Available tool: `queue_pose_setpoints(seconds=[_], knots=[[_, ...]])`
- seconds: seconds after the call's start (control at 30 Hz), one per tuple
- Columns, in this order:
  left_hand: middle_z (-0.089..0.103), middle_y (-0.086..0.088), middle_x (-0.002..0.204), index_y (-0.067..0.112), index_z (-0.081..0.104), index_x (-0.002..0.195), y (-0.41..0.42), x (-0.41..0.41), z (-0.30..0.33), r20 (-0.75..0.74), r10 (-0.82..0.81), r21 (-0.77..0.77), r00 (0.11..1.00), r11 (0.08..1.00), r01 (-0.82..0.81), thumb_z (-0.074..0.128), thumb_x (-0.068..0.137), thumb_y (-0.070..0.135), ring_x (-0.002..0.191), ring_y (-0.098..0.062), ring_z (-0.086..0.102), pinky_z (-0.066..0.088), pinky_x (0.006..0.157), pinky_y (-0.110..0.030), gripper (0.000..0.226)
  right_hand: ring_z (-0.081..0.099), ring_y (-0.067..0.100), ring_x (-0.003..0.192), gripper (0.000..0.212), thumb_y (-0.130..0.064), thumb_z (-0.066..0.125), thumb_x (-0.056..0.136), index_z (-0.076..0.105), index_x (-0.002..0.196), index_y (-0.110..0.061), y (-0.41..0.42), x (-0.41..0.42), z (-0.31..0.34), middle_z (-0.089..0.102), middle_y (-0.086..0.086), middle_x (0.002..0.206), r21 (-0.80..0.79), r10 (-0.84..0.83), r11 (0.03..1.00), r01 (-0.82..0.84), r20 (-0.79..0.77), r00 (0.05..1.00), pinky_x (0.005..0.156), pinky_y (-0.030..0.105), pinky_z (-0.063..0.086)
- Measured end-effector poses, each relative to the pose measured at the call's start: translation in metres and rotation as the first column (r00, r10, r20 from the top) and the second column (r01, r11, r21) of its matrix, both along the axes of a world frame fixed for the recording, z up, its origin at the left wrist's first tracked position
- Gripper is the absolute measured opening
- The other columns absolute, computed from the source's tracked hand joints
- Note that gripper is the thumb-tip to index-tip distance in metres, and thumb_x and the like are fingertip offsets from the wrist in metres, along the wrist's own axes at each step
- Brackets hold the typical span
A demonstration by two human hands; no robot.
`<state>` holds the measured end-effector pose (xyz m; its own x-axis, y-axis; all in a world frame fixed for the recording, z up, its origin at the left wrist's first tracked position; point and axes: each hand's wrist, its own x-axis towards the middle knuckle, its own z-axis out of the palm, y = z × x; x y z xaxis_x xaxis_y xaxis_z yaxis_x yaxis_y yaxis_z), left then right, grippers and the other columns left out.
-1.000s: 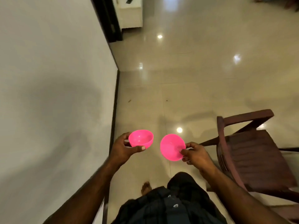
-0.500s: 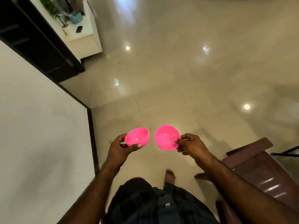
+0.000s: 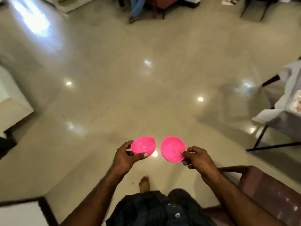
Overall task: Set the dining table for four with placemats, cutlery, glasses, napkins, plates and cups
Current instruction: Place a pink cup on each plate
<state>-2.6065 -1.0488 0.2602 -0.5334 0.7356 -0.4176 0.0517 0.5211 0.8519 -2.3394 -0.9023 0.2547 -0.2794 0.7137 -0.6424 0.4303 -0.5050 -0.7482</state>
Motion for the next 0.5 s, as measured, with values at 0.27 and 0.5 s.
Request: queue_pose_setpoints(seconds=[0.27, 0.5], knots=[[0.07, 0.006, 0.12, 0.034, 0.067, 0.128, 0.23, -0.012, 0.008, -0.006, -0.424, -0.058, 0.906, 0.904, 0.423, 0.098, 0.039, 0.06, 0.095, -0.016, 0.073, 0.059, 0.077, -0.031, 0.098, 0.066, 0.02, 0.065, 0.019, -0.018, 0.077, 0.094, 0.07, 0.104, -0.004, 0.099, 0.032, -0.004, 0.078, 0.017, 0.082, -0.055, -0.438, 0.898, 0.436, -0.024, 0.899, 0.057, 0.031, 0.051], [0.071, 0.005, 0.12, 0.034, 0.068, 0.126, 0.411, 0.095, -0.001, -0.001, -0.637, -0.071, 0.771, 0.769, 0.635, 0.099, 0.041, 0.057, 0.093, -0.014, 0.074, 0.057, 0.074, -0.026, 0.093, 0.069, 0.022, 0.067, 0.021, -0.019, 0.078, 0.093, 0.07, 0.103, -0.002, 0.22, 0.118, -0.028, 0.079, 0.016, 0.081, -0.065, -0.644, 0.765, 0.641, -0.039, 0.764, 0.058, 0.031, 0.051]])
